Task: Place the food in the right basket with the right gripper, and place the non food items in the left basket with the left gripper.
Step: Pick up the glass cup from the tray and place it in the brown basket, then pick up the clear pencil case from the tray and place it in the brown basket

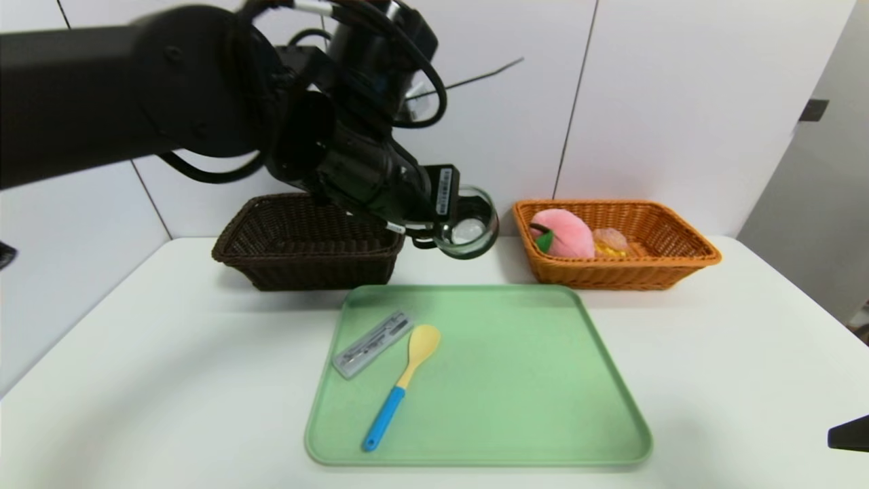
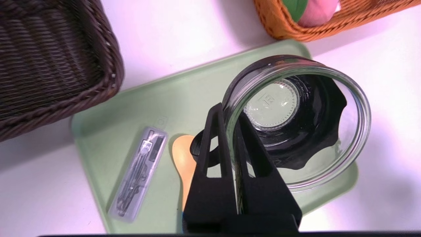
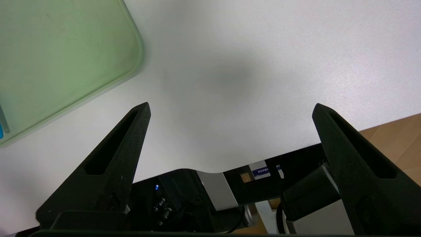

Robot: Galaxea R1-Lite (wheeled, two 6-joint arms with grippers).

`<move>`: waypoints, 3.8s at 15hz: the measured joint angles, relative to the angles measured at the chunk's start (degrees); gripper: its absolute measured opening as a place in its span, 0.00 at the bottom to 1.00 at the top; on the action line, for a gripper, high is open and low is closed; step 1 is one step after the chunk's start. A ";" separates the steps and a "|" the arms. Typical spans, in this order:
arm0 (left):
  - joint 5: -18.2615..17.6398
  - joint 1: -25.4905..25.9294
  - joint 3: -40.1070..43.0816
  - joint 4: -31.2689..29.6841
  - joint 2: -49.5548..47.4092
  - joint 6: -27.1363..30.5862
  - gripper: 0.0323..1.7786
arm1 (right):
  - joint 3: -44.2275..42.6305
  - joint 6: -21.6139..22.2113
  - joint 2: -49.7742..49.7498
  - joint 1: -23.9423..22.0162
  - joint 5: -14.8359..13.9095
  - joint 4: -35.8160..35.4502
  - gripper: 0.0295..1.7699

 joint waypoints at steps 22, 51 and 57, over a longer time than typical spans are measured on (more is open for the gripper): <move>-8.18 37.17 0.02 -8.91 13.09 9.79 0.03 | 0.02 -0.21 0.07 0.00 -0.16 0.00 0.96; -8.50 20.10 7.05 5.03 -15.96 9.70 0.86 | -0.43 -4.50 -2.27 0.45 -0.60 -3.25 0.96; -6.03 16.08 27.92 4.82 -32.91 9.74 0.91 | 0.74 -27.38 -7.50 0.76 -0.13 -16.74 0.96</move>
